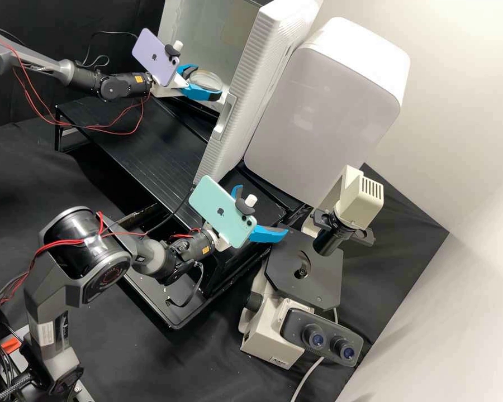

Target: Take the petri dish out of the incubator

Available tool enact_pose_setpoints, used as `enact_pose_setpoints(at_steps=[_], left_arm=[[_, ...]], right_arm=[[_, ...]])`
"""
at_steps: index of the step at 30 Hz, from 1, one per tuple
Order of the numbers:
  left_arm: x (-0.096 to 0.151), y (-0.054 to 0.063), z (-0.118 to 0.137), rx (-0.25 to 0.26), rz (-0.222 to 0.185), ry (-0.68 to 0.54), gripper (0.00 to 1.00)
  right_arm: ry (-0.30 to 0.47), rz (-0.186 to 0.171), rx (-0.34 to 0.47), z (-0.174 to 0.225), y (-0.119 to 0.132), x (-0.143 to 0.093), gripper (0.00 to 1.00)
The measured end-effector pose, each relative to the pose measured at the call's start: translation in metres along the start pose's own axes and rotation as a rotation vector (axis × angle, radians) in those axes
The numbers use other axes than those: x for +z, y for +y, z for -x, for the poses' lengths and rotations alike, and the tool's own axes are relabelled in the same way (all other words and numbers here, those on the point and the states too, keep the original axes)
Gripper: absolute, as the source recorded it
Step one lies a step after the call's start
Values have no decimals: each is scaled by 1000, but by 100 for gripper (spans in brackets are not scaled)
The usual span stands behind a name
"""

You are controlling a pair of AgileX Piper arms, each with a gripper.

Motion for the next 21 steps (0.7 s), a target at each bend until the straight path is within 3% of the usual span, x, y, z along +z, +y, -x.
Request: enact_pose_setpoints(at_steps=[6,13,18,21], left_arm=[[1,3,13,12,8,-27,0],[2,4,27,32,-21,-61,0],[0,-5,39,18,-22,-81,0],[-1,-14,50,-16,-29,-98,0]], right_arm=[[0,0,0,0,0,0,100],[0,0,0,0,0,0,100],[0,0,0,0,0,0,100],[0,0,0,0,0,0,100]])
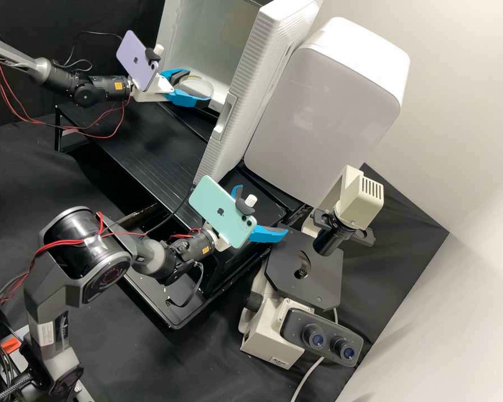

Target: Take the petri dish out of the incubator

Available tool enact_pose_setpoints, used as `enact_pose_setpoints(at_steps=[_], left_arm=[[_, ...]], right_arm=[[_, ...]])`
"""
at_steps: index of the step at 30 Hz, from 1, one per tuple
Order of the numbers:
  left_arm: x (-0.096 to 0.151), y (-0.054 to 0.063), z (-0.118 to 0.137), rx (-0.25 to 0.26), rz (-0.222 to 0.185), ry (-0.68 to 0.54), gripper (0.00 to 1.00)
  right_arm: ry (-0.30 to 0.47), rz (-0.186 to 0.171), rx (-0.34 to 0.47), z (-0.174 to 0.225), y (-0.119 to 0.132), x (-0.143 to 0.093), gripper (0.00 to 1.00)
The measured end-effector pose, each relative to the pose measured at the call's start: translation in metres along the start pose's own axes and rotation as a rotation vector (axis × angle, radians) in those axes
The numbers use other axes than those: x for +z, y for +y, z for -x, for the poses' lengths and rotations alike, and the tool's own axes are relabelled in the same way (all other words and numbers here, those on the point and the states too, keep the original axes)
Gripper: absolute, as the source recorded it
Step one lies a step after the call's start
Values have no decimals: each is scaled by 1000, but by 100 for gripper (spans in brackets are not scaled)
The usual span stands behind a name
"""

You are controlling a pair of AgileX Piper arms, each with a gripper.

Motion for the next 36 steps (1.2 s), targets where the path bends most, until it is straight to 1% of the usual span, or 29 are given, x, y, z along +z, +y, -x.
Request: enact_pose_setpoints(at_steps=[2,3,6,9,10,12,14,17,20,22,23,27,30,32,36], left_arm=[[3,-4,9,-13,-11,-22,0],[3,-4,14,-13,-15,-31,0],[8,-11,33,-17,-30,-75,0],[11,-14,52,-16,-39,-111,0],[11,-16,55,-19,-35,-116,0],[11,-20,68,-23,-37,-128,0],[11,-22,78,-18,-25,-136,0],[9,-29,97,-26,-20,-148,0],[8,-35,110,-40,-1,-161,0],[7,-40,117,-56,1,-164,0],[7,-42,120,-63,2,-167,0],[4,-49,130,-79,32,-165,0],[3,-52,135,-87,47,-163,0],[4,-53,139,-82,53,-171,0],[7,-60,147,-104,55,-185,0]], right_arm=[[0,0,0,0,0,0,100],[0,0,0,0,0,0,100],[0,0,0,0,0,0,100],[0,0,0,0,0,0,100],[0,0,0,0,0,0,100],[0,0,0,0,0,0,100],[0,0,0,0,0,0,100],[0,0,0,0,0,0,100],[0,0,0,0,0,0,100],[0,0,0,0,0,0,100],[0,0,0,0,0,0,100],[0,0,0,0,0,0,100],[0,0,0,0,0,0,100],[0,0,0,0,0,0,100],[0,0,0,0,0,0,100]])
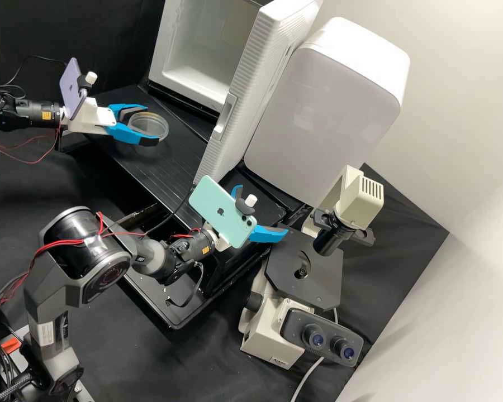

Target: Take the petri dish out of the incubator

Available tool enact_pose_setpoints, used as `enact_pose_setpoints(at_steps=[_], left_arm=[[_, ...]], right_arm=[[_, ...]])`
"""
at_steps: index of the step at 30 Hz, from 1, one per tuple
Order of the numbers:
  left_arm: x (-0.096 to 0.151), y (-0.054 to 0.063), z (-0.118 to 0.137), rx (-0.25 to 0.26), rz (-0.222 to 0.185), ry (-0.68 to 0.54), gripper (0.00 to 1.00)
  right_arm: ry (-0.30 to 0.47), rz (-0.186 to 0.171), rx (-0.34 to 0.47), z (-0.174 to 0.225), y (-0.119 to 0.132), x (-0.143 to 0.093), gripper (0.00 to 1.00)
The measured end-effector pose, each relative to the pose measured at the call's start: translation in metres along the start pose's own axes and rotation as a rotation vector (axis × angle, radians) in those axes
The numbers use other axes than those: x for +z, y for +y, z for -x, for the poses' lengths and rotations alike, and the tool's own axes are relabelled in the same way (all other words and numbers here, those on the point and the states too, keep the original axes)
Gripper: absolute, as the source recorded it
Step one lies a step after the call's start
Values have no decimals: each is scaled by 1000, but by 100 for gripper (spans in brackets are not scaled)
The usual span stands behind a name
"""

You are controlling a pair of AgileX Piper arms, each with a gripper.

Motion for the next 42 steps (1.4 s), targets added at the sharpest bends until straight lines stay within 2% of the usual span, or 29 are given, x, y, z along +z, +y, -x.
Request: enact_pose_setpoints(at_steps=[4,10,17,28,32,33,38,42], left_arm=[[1,-8,5,-24,2,-4,0],[0,-12,6,-32,6,0,0],[-5,-20,1,-35,37,34,0],[-11,-27,-3,-36,18,59,0],[-11,-28,-5,-31,-3,56,0],[-11,-28,-5,-31,-6,56,100],[-12,-29,-6,-28,-10,54,100],[-12,-30,-7,-22,-29,50,100]], right_arm=[[0,0,0,0,0,0,100],[0,0,0,0,0,0,100],[0,0,0,0,0,0,100],[0,0,0,0,0,0,100],[0,0,0,0,0,0,100],[0,0,0,0,0,0,100],[0,0,0,0,0,0,100],[0,0,0,0,0,0,100]])
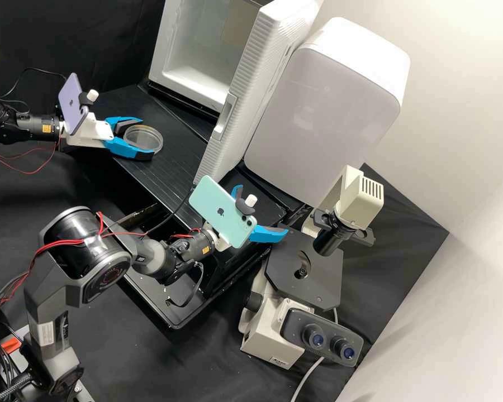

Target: Take the petri dish out of the incubator

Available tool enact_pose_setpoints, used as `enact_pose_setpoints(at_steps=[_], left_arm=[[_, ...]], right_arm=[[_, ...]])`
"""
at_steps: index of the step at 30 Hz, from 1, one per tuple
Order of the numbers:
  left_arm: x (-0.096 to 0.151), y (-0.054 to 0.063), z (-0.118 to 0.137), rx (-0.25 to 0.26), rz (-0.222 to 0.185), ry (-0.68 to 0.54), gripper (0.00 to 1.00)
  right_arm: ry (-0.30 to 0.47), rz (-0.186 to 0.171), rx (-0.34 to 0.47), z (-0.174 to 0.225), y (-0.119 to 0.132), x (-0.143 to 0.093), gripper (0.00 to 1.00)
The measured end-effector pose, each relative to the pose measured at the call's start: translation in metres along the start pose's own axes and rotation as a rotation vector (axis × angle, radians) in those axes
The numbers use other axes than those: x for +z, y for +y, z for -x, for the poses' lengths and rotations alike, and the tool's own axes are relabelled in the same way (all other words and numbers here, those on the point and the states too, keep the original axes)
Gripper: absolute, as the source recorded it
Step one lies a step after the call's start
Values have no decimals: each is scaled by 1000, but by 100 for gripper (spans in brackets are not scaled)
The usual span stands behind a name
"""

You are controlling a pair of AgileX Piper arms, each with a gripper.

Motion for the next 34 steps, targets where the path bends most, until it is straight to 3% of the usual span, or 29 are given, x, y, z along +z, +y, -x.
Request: enact_pose_setpoints(at_steps=[3,12,19,25,29,34], left_arm=[[1,-1,0,5,-6,9,100],[7,0,-1,53,-88,51,100],[10,3,-1,113,-108,36,100],[12,4,6,188,-39,-21,100],[15,4,8,201,-5,-70,100],[18,1,9,179,21,-114,100]], right_arm=[[0,0,0,0,0,0,100],[0,0,0,0,0,0,100],[0,0,0,0,0,0,100],[0,0,0,0,0,0,100],[0,0,0,0,0,0,100],[0,0,0,0,0,0,100]])
